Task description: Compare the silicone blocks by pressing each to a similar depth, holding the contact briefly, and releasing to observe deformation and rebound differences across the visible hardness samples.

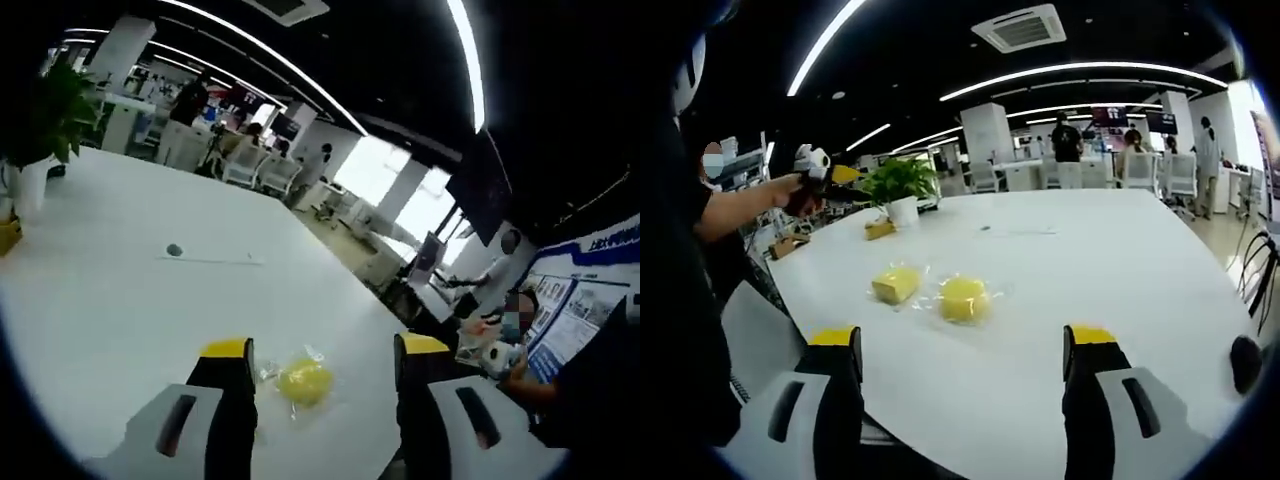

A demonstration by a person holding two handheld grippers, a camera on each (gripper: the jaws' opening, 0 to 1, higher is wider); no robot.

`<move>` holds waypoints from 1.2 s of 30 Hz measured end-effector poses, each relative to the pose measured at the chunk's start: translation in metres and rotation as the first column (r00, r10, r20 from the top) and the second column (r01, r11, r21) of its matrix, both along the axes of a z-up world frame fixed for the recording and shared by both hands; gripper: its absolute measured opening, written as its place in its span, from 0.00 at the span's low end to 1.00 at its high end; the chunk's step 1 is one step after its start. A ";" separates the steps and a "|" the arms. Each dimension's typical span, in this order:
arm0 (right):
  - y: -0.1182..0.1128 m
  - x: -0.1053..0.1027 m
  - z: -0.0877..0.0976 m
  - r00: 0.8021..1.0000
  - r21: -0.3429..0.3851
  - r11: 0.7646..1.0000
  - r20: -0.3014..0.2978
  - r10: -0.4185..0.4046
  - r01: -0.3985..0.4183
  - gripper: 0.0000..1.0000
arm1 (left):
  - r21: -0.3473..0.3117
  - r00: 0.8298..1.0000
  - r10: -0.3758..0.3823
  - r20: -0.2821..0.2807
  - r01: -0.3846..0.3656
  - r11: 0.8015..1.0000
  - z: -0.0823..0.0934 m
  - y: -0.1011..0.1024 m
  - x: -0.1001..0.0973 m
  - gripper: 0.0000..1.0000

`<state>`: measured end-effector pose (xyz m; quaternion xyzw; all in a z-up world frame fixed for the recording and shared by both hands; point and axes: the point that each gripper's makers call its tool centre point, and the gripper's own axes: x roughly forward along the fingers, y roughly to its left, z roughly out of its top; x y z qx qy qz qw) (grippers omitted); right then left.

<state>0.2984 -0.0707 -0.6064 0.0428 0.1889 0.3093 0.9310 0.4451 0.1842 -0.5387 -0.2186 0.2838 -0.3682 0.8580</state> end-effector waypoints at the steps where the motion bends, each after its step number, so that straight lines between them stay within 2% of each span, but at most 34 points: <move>1: 0.000 0.000 0.000 1.000 0.004 1.000 -0.007 0.004 -0.004 0.75 | 0.005 1.000 0.000 -0.010 0.001 1.000 -0.005 -0.004 0.004 0.52; 4: -0.001 -0.001 -0.002 1.000 -0.003 1.000 -0.018 0.004 -0.004 0.74 | 0.031 0.999 -0.029 -0.037 0.030 0.999 -0.023 -0.020 0.013 0.55; 7: -0.007 0.001 -0.005 1.000 -0.013 1.000 -0.026 -0.007 0.007 0.73 | 0.059 0.996 -0.049 -0.080 0.053 0.997 -0.044 -0.033 0.018 0.51; 9: -0.009 0.001 -0.006 1.000 -0.013 1.000 -0.021 -0.007 0.007 0.68 | 0.086 0.994 -0.054 -0.099 0.062 0.994 -0.057 -0.038 0.020 0.50; 11: -0.008 0.000 -0.007 1.000 -0.012 1.000 -0.029 -0.001 0.001 0.63 | 0.118 0.986 -0.083 -0.144 0.100 0.988 -0.074 -0.042 0.015 0.50; 14: -0.006 0.002 -0.008 1.000 -0.025 1.000 -0.029 0.001 -0.001 0.64 | 0.147 0.983 -0.095 -0.154 0.118 0.982 -0.091 -0.048 0.018 0.49; 16: -0.005 0.003 -0.010 0.999 -0.035 0.999 -0.031 0.006 -0.007 0.63 | 0.188 0.976 -0.123 -0.182 0.157 0.969 -0.104 -0.051 0.016 0.48; 18: -0.003 0.000 -0.011 0.999 -0.045 0.999 -0.035 0.019 -0.020 0.60 | 0.225 0.973 -0.136 -0.185 0.176 0.958 -0.116 -0.057 0.019 0.48; 21: -0.004 0.000 -0.011 1.000 -0.061 0.998 -0.026 0.011 -0.013 0.66 | 0.254 0.968 -0.159 -0.192 0.206 0.945 -0.129 -0.070 0.018 0.48; 23: -0.010 0.003 -0.009 1.000 -0.095 0.995 0.015 -0.015 0.017 0.75 | 0.322 0.967 -0.193 -0.168 0.239 0.916 -0.140 -0.072 0.019 0.50; 24: -0.011 0.003 -0.008 0.999 -0.089 0.996 0.024 -0.021 0.023 0.79 | 0.348 0.967 -0.182 -0.181 0.236 0.907 -0.147 -0.072 0.020 0.51; 27: -0.015 0.002 -0.009 0.999 -0.062 0.997 -0.010 -0.036 0.036 0.75 | 0.338 0.968 -0.147 -0.205 0.211 0.917 -0.157 -0.072 0.025 0.51; 28: -0.016 0.003 -0.010 0.999 -0.065 0.997 -0.016 -0.042 0.041 0.75 | 0.302 0.968 -0.118 -0.222 0.183 0.936 -0.159 -0.073 0.031 0.50; 31: -0.017 0.004 -0.012 0.999 -0.077 0.996 -0.015 -0.047 0.045 0.75 | 0.230 0.963 -0.068 -0.261 0.130 0.964 -0.159 -0.078 0.035 0.47; 32: -0.017 0.005 -0.012 0.999 -0.077 0.996 -0.017 -0.044 0.042 0.75 | 0.218 0.959 -0.029 -0.282 0.093 0.971 -0.162 -0.076 0.041 0.47; 36: -0.014 0.007 -0.014 0.999 -0.079 0.996 -0.026 -0.037 0.035 0.74 | 0.207 0.949 0.019 -0.316 0.049 0.977 -0.167 -0.076 0.045 0.45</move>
